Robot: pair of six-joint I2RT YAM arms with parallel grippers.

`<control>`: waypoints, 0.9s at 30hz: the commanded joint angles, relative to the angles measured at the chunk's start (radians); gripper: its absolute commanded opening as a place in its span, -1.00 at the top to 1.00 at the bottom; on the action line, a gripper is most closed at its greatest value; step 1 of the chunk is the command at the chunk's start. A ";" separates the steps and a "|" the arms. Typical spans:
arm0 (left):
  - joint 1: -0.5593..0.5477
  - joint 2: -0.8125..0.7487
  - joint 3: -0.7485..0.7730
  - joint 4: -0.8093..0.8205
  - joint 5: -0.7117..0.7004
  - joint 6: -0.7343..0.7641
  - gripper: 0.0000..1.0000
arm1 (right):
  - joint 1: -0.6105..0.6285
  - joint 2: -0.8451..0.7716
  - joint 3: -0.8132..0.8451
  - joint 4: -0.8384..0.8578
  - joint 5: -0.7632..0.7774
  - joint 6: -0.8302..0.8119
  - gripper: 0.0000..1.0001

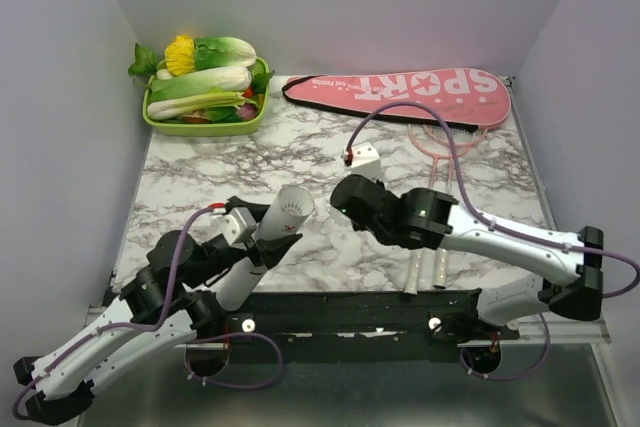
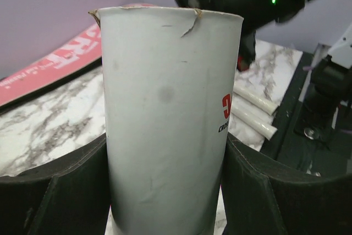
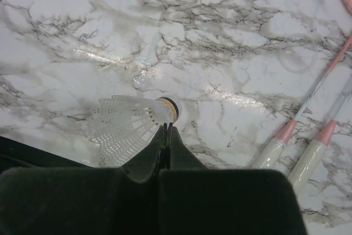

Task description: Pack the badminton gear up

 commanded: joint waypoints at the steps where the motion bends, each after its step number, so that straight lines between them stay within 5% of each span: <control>1: 0.004 0.095 0.026 0.030 0.167 -0.012 1.00 | -0.047 -0.146 -0.016 0.020 -0.014 -0.084 0.99; 11: 0.003 0.190 0.021 0.029 0.273 -0.007 1.00 | -0.248 -0.353 0.077 0.074 -0.307 -0.253 0.99; 19: 0.003 0.206 0.012 0.041 0.320 -0.010 1.00 | -0.250 -0.403 0.185 0.070 -0.718 -0.235 0.99; 27: 0.003 0.206 0.006 0.059 0.380 -0.015 1.00 | -0.248 -0.367 0.163 0.056 -0.973 -0.237 0.99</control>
